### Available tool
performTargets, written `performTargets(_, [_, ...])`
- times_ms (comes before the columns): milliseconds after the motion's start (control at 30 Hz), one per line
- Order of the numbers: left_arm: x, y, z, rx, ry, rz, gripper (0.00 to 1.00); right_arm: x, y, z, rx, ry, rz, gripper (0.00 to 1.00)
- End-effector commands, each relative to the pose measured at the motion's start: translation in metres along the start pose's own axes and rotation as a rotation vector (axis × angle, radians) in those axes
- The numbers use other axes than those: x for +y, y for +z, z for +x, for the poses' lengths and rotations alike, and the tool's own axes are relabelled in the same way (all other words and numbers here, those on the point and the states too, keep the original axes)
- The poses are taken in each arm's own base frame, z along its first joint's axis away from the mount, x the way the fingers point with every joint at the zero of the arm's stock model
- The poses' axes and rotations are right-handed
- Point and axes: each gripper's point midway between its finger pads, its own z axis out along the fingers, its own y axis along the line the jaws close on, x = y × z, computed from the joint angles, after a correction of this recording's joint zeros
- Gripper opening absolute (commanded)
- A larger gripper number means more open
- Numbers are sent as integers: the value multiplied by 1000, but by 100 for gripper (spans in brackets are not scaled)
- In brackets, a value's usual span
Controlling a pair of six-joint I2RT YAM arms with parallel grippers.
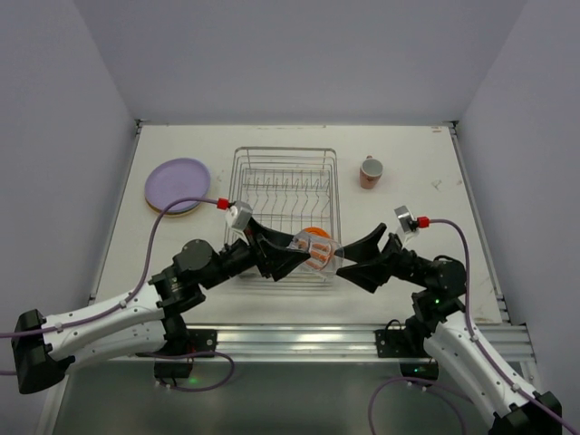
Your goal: Unload the mixed dishes from the dish rack
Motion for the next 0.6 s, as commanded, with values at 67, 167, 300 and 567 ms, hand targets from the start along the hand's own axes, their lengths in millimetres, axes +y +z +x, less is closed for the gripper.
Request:
performTargets(67, [-25, -1, -24, -101, -21, 107, 57, 7, 0, -1, -6, -10, -43, 62])
performTargets(167, [-24, -1, -20, -92, -27, 109, 57, 7, 1, -2, -10, -5, -40, 46])
performTargets(300, [-22, 0, -14, -80, -41, 113, 57, 7, 1, -3, -10, -4, -40, 30])
performTargets(567, [-18, 0, -6, -73, -45, 117, 57, 9, 1, -4, -16, 1, -46, 13])
